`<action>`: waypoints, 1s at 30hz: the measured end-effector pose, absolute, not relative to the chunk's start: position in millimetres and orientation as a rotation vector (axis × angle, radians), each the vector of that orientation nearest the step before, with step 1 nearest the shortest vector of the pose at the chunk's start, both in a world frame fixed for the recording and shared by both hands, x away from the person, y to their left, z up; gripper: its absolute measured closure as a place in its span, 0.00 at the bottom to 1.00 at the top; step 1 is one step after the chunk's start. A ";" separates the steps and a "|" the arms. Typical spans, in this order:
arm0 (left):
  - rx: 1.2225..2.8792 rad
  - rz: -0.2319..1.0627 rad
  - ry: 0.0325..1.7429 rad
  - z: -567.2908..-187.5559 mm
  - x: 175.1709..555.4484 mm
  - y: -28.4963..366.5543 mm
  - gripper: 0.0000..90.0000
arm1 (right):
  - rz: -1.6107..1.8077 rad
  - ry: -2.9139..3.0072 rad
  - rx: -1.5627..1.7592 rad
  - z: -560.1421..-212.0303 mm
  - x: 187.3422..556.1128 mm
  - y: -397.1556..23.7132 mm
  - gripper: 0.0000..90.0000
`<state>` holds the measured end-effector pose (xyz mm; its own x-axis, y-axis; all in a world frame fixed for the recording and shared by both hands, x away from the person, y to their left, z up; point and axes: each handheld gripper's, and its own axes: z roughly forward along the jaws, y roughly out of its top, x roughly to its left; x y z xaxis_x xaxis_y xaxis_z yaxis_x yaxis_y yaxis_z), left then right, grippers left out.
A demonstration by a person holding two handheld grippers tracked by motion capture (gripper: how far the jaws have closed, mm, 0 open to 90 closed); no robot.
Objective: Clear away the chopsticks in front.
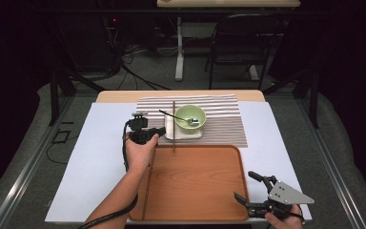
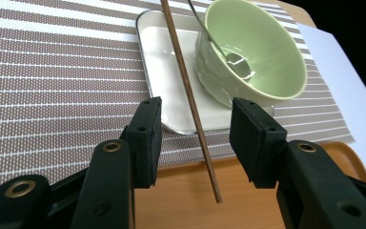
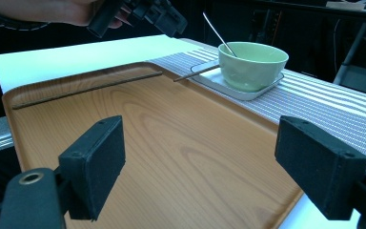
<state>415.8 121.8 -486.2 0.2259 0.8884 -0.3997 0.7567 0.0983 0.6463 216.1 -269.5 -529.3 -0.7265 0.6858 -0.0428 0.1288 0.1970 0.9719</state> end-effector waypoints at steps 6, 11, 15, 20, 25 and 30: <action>1.659 0.189 1.575 -491.0 423.6 121.3 0.62 | 1.557 2.004 0.756 -529.2 216.2 -269.6 0.19; 1.652 0.184 1.590 -493.0 429.8 122.5 0.65 | 1.558 2.005 0.753 -529.3 216.3 -269.6 0.19; 1.657 0.196 1.594 -493.7 435.2 122.2 0.66 | 1.557 2.006 0.754 -529.4 216.4 -269.4 0.19; 1.662 0.194 1.607 -495.3 440.6 119.9 0.67 | 1.557 2.007 0.754 -529.5 216.6 -269.4 0.19; 1.660 0.176 1.610 -498.4 446.5 115.9 0.68 | 1.558 2.007 0.752 -529.4 216.6 -269.2 0.19; 1.679 0.175 1.603 -499.7 451.7 110.4 0.68 | 1.560 2.006 0.749 -529.3 216.5 -269.3 0.19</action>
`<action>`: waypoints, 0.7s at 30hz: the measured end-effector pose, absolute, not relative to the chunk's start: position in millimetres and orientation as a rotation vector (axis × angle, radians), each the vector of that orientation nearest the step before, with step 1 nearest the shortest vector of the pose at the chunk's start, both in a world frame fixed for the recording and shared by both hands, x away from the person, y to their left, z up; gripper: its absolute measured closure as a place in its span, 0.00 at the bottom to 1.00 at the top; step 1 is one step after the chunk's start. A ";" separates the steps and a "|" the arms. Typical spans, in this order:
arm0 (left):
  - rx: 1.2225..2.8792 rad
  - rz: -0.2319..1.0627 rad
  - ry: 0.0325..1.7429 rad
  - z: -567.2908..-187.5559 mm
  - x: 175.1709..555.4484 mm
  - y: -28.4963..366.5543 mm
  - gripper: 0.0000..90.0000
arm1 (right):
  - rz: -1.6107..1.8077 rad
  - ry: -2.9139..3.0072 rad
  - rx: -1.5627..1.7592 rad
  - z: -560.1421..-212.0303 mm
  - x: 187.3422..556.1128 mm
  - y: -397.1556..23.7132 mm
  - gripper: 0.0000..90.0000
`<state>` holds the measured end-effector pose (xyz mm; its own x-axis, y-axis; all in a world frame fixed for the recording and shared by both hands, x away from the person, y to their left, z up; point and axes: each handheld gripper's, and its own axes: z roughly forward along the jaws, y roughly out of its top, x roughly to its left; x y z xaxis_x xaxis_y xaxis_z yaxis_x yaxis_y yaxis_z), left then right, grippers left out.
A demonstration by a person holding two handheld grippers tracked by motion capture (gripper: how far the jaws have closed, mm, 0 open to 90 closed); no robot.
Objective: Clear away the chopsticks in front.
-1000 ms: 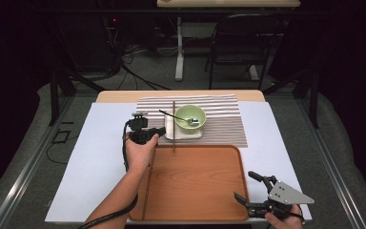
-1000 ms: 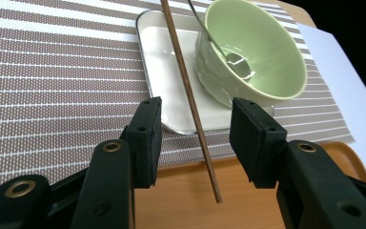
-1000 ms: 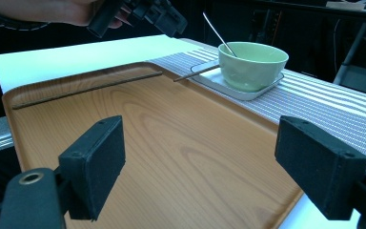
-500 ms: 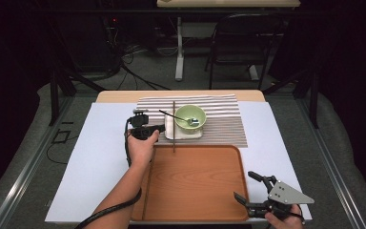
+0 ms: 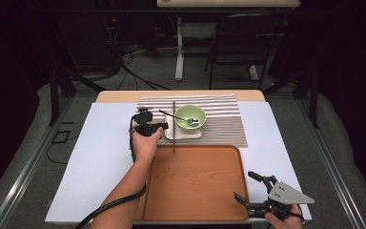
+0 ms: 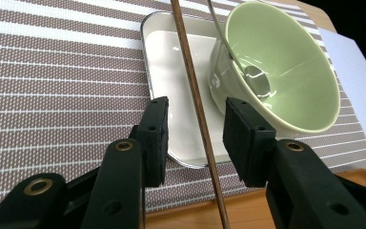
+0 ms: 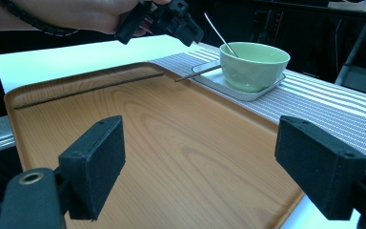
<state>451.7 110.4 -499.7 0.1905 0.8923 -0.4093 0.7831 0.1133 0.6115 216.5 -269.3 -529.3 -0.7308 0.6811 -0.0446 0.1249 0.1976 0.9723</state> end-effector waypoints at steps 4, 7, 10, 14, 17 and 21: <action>1.701 0.173 1.605 -500.9 455.6 105.2 0.70 | 1.560 2.006 0.752 -529.2 216.5 -269.4 0.19; 1.710 0.166 1.611 -502.4 458.4 100.0 0.71 | 1.562 2.006 0.751 -529.1 216.4 -269.3 0.19; 1.729 0.159 1.622 -504.9 461.5 95.7 0.74 | 1.563 2.006 0.751 -529.1 216.5 -269.2 0.19; 1.759 0.137 1.633 -510.3 465.0 88.1 0.76 | 1.564 2.006 0.749 -529.0 216.6 -269.3 0.19; 1.767 0.130 1.642 -511.6 466.2 84.6 0.77 | 1.565 2.006 0.751 -529.1 216.8 -269.3 0.19; 1.782 0.120 1.654 -513.9 468.9 78.3 0.79 | 1.562 2.005 0.748 -528.7 217.1 -270.3 0.19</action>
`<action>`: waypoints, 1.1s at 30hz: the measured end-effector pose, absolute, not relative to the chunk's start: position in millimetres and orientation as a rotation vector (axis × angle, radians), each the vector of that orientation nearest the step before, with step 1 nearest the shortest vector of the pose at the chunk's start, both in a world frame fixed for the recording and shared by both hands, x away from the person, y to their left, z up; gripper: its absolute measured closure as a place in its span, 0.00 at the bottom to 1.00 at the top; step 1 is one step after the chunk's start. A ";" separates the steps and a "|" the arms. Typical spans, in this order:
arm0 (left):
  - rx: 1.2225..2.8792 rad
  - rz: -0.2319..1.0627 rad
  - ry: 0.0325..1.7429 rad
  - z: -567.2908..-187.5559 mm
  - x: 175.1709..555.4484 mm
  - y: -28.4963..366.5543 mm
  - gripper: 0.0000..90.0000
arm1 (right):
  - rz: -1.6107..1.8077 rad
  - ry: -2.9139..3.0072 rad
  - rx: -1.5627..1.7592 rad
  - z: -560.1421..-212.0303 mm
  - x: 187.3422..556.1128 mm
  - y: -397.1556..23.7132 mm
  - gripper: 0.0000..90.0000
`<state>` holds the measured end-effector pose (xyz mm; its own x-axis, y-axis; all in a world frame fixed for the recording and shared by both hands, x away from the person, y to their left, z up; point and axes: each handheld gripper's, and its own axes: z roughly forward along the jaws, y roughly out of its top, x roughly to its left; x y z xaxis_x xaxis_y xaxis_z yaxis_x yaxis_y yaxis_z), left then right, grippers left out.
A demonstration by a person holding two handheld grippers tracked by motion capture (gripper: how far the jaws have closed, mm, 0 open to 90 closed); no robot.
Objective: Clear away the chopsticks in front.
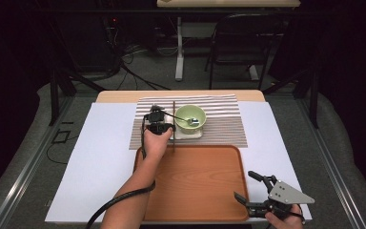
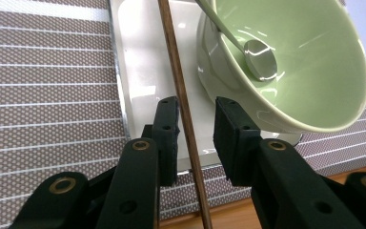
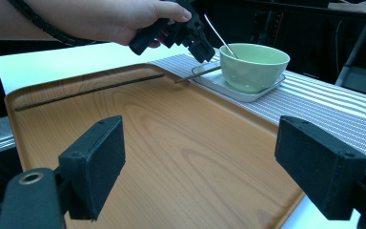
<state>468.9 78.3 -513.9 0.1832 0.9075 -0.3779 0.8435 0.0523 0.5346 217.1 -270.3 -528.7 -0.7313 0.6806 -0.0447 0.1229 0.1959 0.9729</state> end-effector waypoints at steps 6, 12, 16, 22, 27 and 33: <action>1.793 0.123 1.680 -517.9 472.6 74.5 0.81 | 1.565 2.003 0.749 -528.7 217.1 -270.5 0.19; 1.793 0.116 1.696 -523.0 475.1 75.1 0.82 | 1.568 2.004 0.751 -528.7 217.2 -270.4 0.19; 1.791 0.101 1.704 -524.3 476.8 73.8 0.84 | 1.567 2.004 0.751 -528.7 217.3 -270.4 0.19; 1.782 0.083 1.727 -527.2 480.3 71.2 0.86 | 1.569 2.003 0.753 -528.6 217.2 -270.7 0.19; 1.793 0.078 1.737 -531.6 482.5 70.0 0.86 | 1.567 2.004 0.747 -528.5 217.0 -270.5 0.19; 1.775 0.053 1.752 -533.7 484.5 69.3 0.88 | 1.570 2.003 0.749 -528.4 217.0 -270.7 0.19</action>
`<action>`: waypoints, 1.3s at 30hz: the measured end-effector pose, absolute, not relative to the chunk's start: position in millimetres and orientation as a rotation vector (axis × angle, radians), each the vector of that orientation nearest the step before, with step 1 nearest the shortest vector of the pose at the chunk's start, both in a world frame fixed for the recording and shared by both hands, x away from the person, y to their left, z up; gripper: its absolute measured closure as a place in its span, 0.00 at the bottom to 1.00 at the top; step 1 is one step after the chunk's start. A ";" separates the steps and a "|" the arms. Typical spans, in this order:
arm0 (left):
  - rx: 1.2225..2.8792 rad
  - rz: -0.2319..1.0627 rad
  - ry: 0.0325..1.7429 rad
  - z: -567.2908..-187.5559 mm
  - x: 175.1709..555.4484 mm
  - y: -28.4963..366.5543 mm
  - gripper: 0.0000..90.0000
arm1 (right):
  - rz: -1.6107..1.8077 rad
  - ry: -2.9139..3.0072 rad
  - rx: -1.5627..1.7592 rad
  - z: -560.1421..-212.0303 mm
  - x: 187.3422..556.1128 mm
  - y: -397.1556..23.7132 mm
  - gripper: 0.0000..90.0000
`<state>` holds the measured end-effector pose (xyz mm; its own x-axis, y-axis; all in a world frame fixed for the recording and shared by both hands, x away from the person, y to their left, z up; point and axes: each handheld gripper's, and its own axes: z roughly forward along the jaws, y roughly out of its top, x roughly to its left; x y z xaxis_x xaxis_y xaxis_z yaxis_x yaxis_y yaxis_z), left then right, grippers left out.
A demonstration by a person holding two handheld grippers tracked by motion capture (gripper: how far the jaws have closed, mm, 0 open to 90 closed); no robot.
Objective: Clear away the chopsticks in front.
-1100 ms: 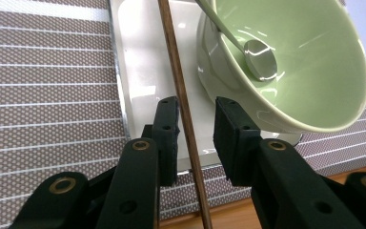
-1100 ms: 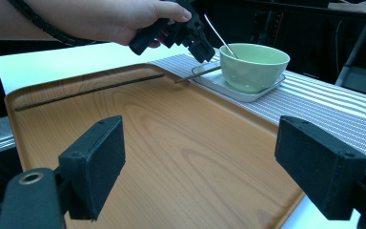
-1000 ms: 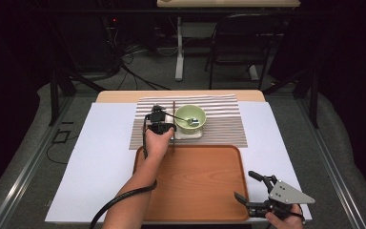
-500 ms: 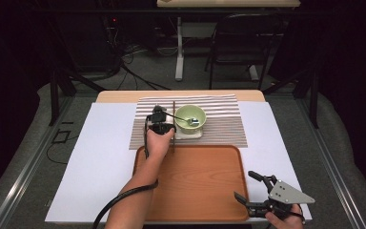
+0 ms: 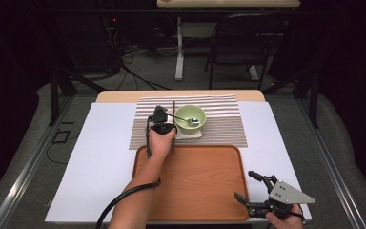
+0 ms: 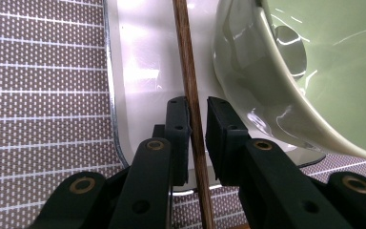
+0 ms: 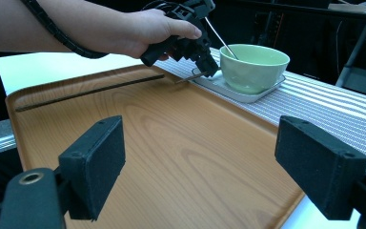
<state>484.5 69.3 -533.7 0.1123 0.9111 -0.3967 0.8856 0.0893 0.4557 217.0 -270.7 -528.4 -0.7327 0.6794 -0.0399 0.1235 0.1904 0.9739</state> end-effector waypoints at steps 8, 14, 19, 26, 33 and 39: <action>1.711 -0.008 1.780 -537.4 487.2 74.2 0.91 | 1.568 2.005 0.745 -528.3 216.9 -270.4 0.19; 1.627 -0.072 1.802 -540.9 487.1 78.8 0.94 | 1.567 2.004 0.744 -528.3 217.0 -270.4 0.19; 1.613 -0.080 1.803 -541.5 486.5 79.5 0.94 | 1.567 2.004 0.744 -528.2 216.9 -270.5 0.19; 1.552 -0.086 1.810 -541.3 484.0 84.9 0.94 | 1.568 2.003 0.744 -528.2 216.9 -270.5 0.19; 1.516 -0.092 1.814 -540.0 481.8 93.9 0.94 | 1.569 2.003 0.747 -528.1 216.7 -270.5 0.19; 1.475 -0.099 1.825 -538.8 477.9 104.5 0.94 | 1.567 2.003 0.747 -528.2 216.9 -270.4 0.19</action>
